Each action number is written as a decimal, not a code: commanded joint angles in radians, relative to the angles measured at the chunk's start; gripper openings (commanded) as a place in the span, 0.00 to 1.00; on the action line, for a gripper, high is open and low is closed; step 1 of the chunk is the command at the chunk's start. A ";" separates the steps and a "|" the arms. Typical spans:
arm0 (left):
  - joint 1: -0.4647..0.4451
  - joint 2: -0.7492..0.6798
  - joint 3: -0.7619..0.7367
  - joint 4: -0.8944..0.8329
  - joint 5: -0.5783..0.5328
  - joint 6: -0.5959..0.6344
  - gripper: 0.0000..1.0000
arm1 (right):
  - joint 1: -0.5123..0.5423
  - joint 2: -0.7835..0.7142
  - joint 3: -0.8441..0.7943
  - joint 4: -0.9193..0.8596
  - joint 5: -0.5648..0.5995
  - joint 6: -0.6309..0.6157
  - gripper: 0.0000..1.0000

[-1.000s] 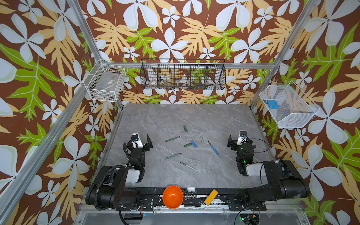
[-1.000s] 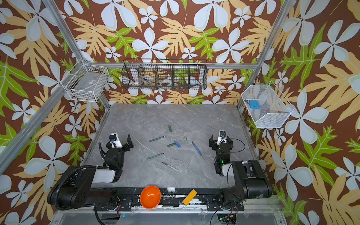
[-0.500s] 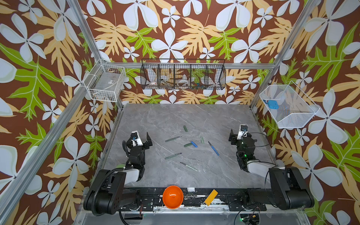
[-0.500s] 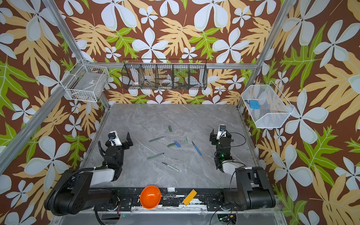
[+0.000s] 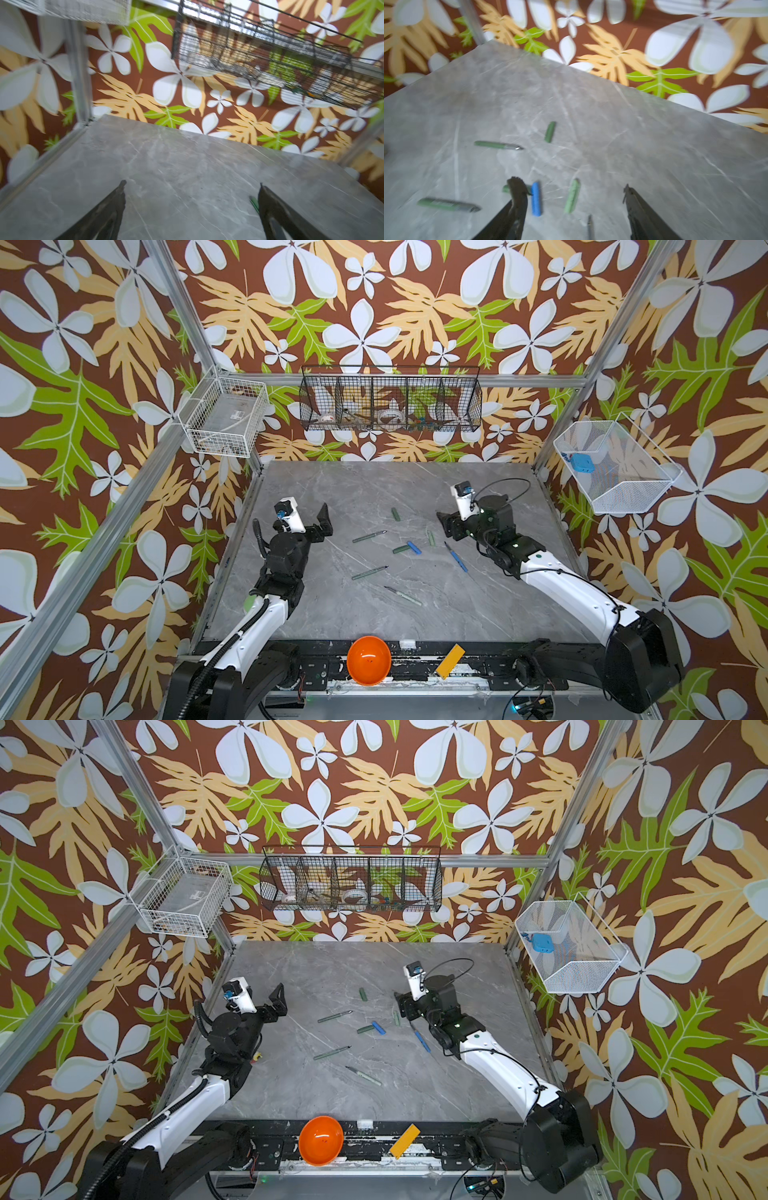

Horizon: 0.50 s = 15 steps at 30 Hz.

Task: Insert the pens into the pen caps
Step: 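Reach the right gripper to the pale green pen and grasp it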

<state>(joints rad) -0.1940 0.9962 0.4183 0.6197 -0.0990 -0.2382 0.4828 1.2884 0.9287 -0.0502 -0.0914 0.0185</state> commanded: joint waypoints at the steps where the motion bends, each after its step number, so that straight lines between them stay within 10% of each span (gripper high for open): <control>1: -0.061 -0.008 -0.008 -0.046 0.020 -0.073 1.00 | 0.071 0.039 0.069 -0.221 -0.057 -0.010 0.73; 15: -0.137 -0.070 -0.118 0.034 -0.002 -0.071 1.00 | 0.305 0.241 0.273 -0.472 -0.047 -0.088 0.65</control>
<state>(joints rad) -0.3302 0.9241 0.3000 0.6014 -0.1421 -0.3161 0.7750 1.5024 1.1816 -0.4652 -0.1307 -0.0551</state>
